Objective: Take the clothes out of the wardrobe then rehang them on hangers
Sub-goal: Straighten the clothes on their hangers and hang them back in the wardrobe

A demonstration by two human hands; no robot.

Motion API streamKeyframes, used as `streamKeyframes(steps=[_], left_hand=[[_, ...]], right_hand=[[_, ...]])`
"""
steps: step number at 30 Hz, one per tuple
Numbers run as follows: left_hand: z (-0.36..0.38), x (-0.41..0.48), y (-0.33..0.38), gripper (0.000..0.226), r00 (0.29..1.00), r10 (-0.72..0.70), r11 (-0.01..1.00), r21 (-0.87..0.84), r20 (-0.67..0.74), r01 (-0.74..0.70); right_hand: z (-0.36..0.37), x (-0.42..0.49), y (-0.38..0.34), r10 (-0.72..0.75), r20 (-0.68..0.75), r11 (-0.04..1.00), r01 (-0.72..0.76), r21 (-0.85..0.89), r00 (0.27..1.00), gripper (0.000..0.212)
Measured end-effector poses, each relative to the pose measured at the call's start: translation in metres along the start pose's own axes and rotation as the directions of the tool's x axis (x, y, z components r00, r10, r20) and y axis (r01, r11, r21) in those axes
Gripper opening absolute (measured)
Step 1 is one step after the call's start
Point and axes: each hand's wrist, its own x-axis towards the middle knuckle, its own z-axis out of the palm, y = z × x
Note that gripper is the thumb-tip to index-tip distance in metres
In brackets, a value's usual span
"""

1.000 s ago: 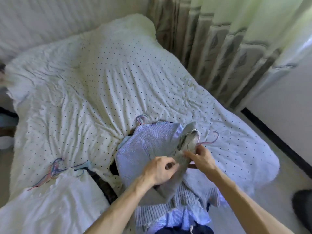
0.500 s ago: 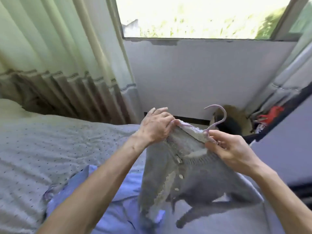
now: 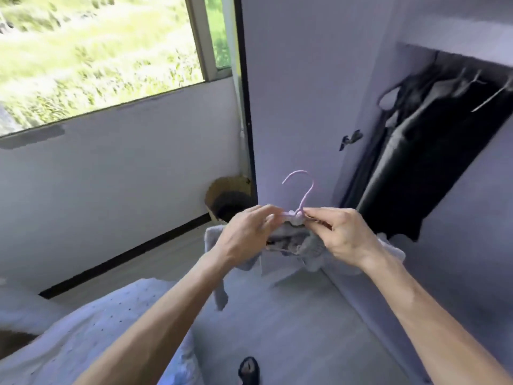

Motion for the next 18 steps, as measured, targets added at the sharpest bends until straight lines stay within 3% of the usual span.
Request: streamKeyframes(steps=[5,11,14,18], left_hand=[[0.034,0.061,0.016,0.023,0.986,0.168,0.985,-0.022,-0.004,-0.168],[0.076,0.115,0.030,0.015,0.957,0.278,0.957,-0.108,0.078,-0.269],[0.097,0.132,0.038,0.014,0.927,0.355,0.931,-0.140,0.125,-0.337],[0.131,0.155,0.054,0.017,0.872,0.424,0.904,-0.184,0.246,-0.387]], right_hand=[[-0.027,-0.018,0.037,0.264,-0.226,0.953,-0.290,-0.090,0.938,0.037],[-0.056,-0.087,0.082,0.559,-0.267,0.715,-0.619,-0.325,0.785,0.033],[-0.061,-0.119,0.089,0.672,-0.251,0.553,-0.697,-0.456,0.697,0.033],[-0.059,-0.144,0.085,0.791,-0.165,0.490,-0.772,-0.406,0.589,0.024]])
